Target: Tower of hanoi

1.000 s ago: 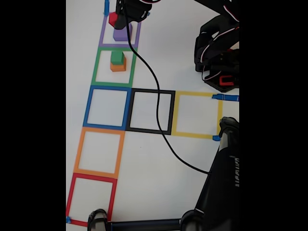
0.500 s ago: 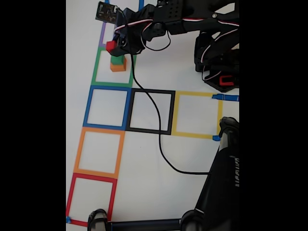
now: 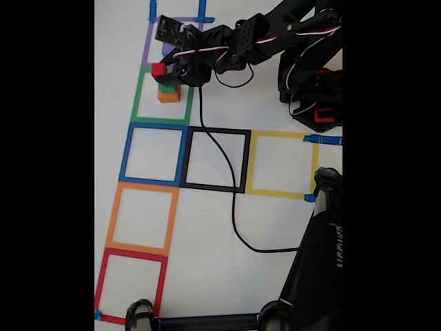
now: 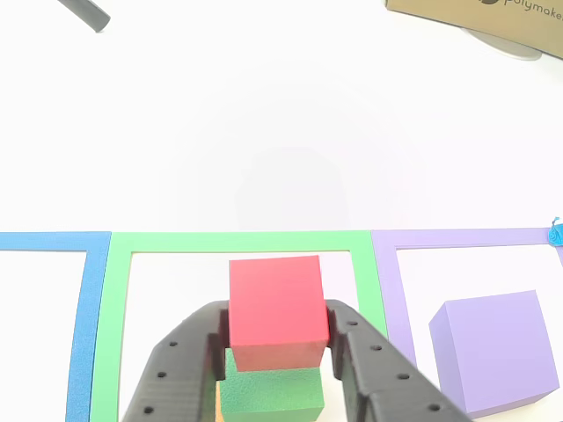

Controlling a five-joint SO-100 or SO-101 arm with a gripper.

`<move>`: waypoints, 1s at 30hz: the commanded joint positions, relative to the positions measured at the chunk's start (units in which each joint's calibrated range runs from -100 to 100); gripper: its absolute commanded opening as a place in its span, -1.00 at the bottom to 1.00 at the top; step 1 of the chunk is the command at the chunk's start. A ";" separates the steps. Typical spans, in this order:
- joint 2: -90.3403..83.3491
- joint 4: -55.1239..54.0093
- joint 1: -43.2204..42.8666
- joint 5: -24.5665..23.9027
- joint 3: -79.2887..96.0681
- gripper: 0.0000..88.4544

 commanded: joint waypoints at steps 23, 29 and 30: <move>0.02 -6.48 0.42 0.36 4.36 -0.94; 2.04 -7.94 0.51 0.36 3.73 -0.94; 2.60 -8.50 0.61 0.36 3.64 -0.94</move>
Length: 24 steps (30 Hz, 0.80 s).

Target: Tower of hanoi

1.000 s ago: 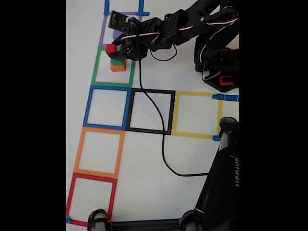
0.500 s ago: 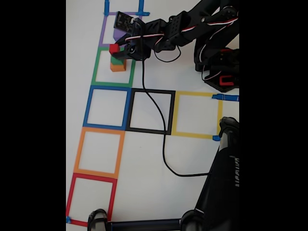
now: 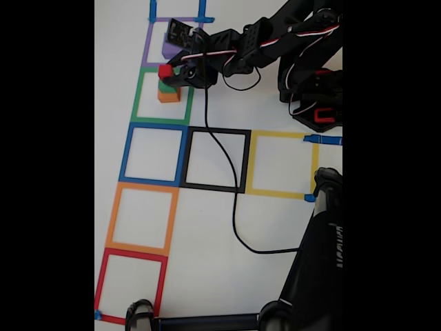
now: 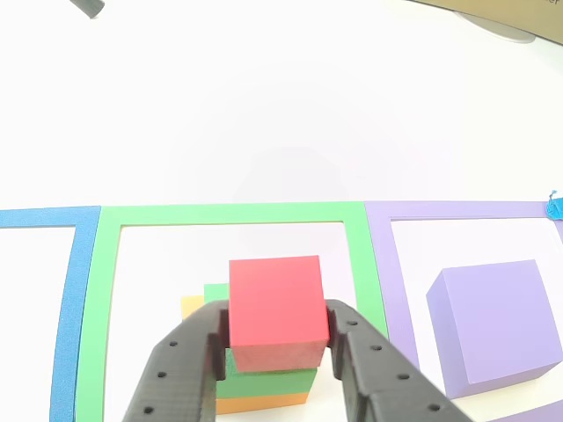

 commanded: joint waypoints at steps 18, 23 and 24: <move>4.14 -4.24 -0.21 0.36 -2.50 -0.79; 4.54 -5.21 0.27 0.36 -2.23 -0.45; 4.54 -5.21 0.37 0.36 -2.23 -0.42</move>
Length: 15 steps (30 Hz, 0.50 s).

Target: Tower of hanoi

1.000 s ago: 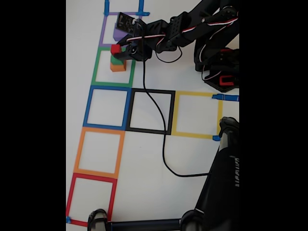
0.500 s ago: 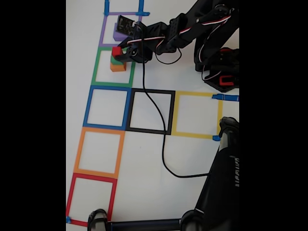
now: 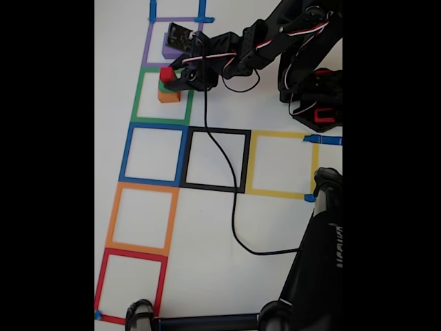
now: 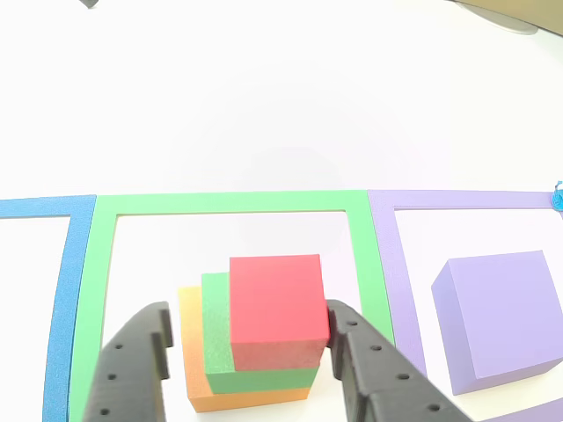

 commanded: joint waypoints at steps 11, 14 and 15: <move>-7.13 3.52 2.28 0.36 -3.15 -0.36; -13.91 13.88 4.11 0.36 -5.60 -0.44; -16.33 18.82 4.78 0.36 -7.42 -0.48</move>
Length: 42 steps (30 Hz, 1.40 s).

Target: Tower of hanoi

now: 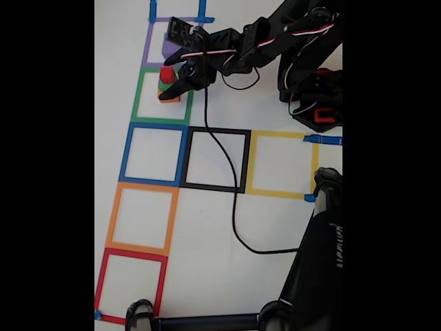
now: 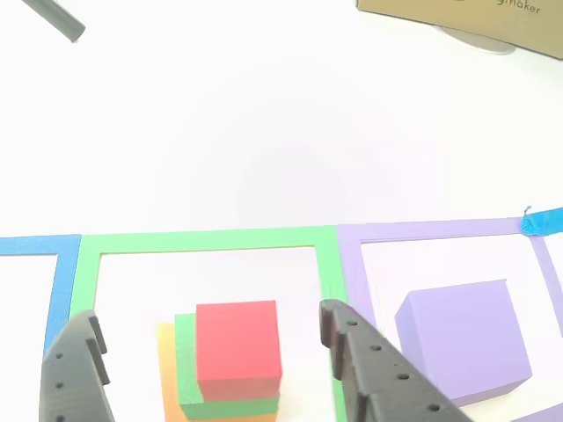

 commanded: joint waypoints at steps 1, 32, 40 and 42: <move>-10.67 17.31 2.97 0.00 -8.18 -0.54; -19.96 108.57 27.23 0.00 -74.81 -0.93; -27.46 80.31 29.53 0.00 -43.09 -0.34; -28.43 72.05 30.49 0.00 -35.18 -0.26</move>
